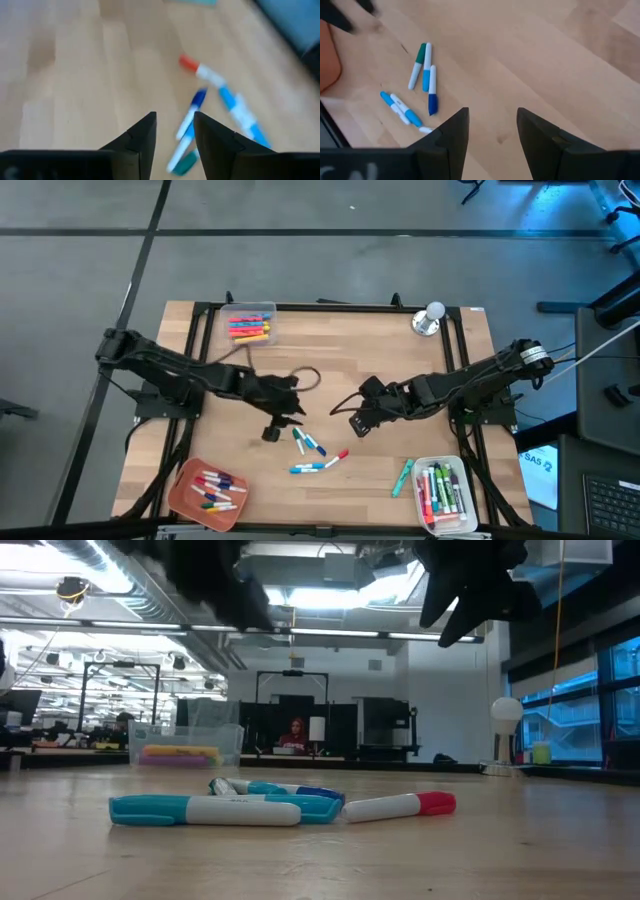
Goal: Pick & Place Markers
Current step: Put the blue pen into the orange bin
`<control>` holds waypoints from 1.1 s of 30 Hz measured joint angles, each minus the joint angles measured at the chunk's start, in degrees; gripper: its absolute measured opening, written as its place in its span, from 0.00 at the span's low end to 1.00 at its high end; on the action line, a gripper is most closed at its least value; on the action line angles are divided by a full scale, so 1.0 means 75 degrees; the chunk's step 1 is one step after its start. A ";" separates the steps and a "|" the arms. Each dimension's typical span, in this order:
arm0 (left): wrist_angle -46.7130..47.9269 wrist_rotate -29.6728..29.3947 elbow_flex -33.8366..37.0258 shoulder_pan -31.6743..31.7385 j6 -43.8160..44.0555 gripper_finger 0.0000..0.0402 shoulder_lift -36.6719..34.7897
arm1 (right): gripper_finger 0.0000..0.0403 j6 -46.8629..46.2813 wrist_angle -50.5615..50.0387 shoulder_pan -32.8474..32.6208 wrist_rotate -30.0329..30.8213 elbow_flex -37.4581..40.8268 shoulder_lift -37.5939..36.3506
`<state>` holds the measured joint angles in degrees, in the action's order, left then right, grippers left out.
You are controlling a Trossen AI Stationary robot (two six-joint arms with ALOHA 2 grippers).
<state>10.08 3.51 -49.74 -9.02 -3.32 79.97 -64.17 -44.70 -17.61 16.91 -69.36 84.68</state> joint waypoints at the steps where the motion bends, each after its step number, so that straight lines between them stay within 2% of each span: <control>1: 0.0061 -0.0007 0.0000 0.0005 -0.0195 0.31 0.0238 | 0.41 0.0008 0.0005 0.0003 0.0003 0.0000 0.0000; 5: -0.0085 0.0257 0.0007 0.0038 -0.0289 0.29 0.1235 | 0.41 0.0009 -0.0003 0.0006 0.0209 0.0000 0.0000; 8: -0.0720 0.0193 0.0009 -0.0075 -0.0496 0.27 0.1706 | 0.41 0.0011 -0.0021 0.0006 0.0265 0.0000 0.0000; 16: -0.1781 0.0062 0.0003 -0.0227 -0.0852 0.24 0.2354 | 0.41 0.0045 -0.0144 0.0006 0.0271 0.0000 0.0000; 25: -0.3270 0.0598 -0.0003 -0.0300 -0.0932 0.22 0.3342 | 0.41 0.0051 -0.0199 0.0006 0.0286 0.0000 0.0000; 30: -0.3435 0.1001 0.0000 -0.0283 -0.0884 0.22 0.3485 | 0.41 0.0086 -0.0205 0.0006 0.0261 0.0000 0.0000; 33: -0.3440 0.0900 0.0000 -0.0285 -0.0994 0.22 0.3487 | 0.41 0.0272 -0.0205 0.0019 0.0192 0.0000 0.0000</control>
<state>-15.72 10.26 -49.74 -11.16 -10.78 106.13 -62.13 -46.24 -17.46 18.35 -69.36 84.68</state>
